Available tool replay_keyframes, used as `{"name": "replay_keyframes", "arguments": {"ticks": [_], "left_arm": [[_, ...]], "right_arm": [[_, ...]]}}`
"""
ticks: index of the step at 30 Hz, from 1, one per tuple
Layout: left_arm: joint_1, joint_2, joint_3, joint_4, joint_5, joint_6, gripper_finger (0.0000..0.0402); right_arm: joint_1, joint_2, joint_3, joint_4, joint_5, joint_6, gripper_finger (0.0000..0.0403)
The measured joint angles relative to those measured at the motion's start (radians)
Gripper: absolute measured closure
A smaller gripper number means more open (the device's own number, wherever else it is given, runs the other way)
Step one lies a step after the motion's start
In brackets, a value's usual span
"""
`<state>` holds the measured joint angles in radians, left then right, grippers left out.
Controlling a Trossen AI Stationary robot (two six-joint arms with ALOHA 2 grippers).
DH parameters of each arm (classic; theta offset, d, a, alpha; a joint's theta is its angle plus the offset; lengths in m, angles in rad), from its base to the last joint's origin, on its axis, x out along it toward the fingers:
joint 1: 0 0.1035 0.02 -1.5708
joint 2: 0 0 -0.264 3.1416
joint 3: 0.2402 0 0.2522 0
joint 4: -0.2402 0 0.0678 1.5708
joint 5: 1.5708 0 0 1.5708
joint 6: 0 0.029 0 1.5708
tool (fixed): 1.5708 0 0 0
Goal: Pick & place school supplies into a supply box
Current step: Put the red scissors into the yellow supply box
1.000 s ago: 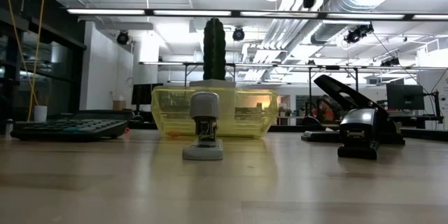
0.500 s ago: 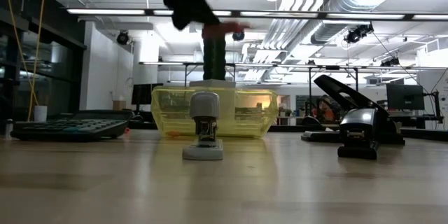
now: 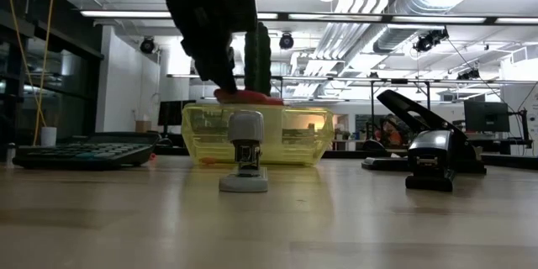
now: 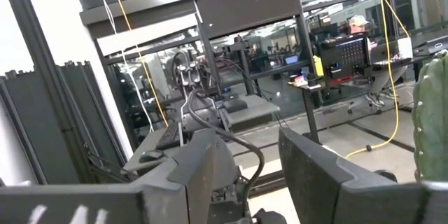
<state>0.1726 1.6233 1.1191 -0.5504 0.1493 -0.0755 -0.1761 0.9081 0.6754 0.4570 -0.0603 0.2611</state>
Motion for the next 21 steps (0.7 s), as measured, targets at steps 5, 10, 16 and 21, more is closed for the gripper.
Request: {"name": "replay_keyframes", "arguments": {"ticks": [5, 10, 16, 21], "left_arm": [[-0.003, 0.000, 0.000, -0.038, 0.008, 0.000, 0.0397], [-0.002, 0.000, 0.000, -0.066, 0.047, 0.000, 0.0397], [-0.002, 0.000, 0.000, -0.066, 0.050, -0.001, 0.0397], [-0.002, 0.000, 0.000, -0.075, 0.067, -0.010, 0.0397]], "right_arm": [[0.000, 0.000, 0.000, -0.011, 0.000, 0.000, 0.0252], [0.000, 0.000, 0.000, -0.018, 0.000, 0.000, 0.0252], [0.000, 0.000, 0.000, -0.034, 0.001, -0.008, 0.0252], [0.000, 0.000, 0.000, -0.036, 0.001, -0.008, 0.0252]]}}
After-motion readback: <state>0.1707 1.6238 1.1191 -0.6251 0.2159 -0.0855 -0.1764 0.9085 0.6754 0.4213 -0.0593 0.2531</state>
